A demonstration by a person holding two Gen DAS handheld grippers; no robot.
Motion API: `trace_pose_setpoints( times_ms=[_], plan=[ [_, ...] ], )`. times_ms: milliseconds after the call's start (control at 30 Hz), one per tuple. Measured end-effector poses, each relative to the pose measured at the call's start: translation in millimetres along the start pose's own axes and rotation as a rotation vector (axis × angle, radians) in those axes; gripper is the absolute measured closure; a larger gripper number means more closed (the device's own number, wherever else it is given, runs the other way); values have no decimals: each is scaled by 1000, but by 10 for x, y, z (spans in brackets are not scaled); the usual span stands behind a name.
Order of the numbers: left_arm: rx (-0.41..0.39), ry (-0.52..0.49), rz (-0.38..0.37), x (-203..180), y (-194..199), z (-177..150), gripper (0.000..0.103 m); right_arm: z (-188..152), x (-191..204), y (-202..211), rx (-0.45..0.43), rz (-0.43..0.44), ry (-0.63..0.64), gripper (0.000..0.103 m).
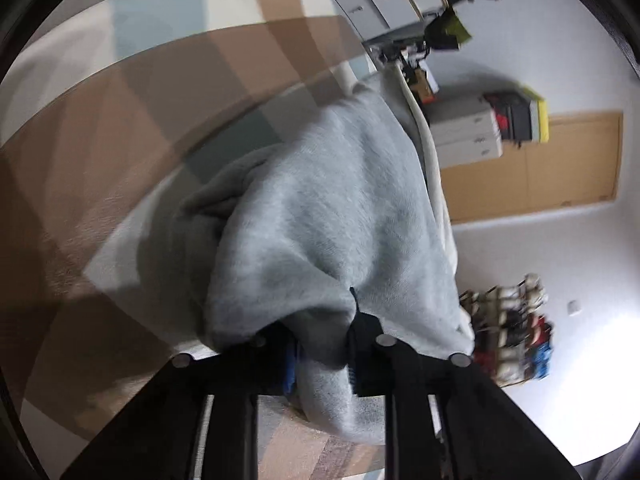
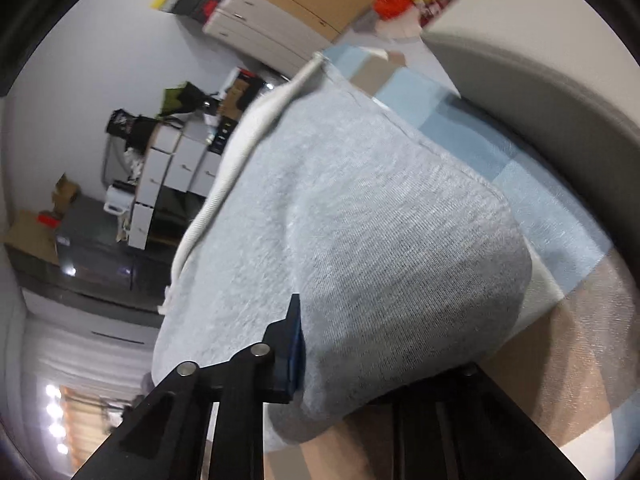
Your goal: Fold large clothes
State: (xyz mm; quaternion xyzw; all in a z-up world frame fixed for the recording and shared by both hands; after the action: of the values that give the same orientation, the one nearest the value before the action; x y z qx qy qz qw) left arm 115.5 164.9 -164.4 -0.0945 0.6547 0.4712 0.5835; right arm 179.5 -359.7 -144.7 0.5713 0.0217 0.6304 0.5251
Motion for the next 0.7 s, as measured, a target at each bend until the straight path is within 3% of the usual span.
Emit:
trace_pose_setpoints(
  times_ms=[167,267,467,700],
  plan=[
    [-33,-1,-3,-4,220,-116,93,-126,40,216,-69,23,39,91],
    [-45,-1,9,-26,313,-194,94,-201,67,298,-68,33,63,91],
    [-29,1,11,30,470,-347,94,-435,-14,522,-27,41,89,91],
    [46,-5,-18,243,922,-679,94,-932,-230,929,71,61,70,91]
  ],
)
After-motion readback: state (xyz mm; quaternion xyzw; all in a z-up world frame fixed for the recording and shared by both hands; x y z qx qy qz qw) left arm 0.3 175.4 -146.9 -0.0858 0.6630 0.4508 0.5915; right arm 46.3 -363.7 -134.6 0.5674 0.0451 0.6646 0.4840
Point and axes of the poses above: each gripper's, at about its wrist camera, not at the fingertips, and y roughly against the way its jaws point, x to its left, z to its top, the point moved 1 cm from there along -y, roughly the way its jaws point, and after that the axes turned 1 degree about -z, right-handed, at the moved point
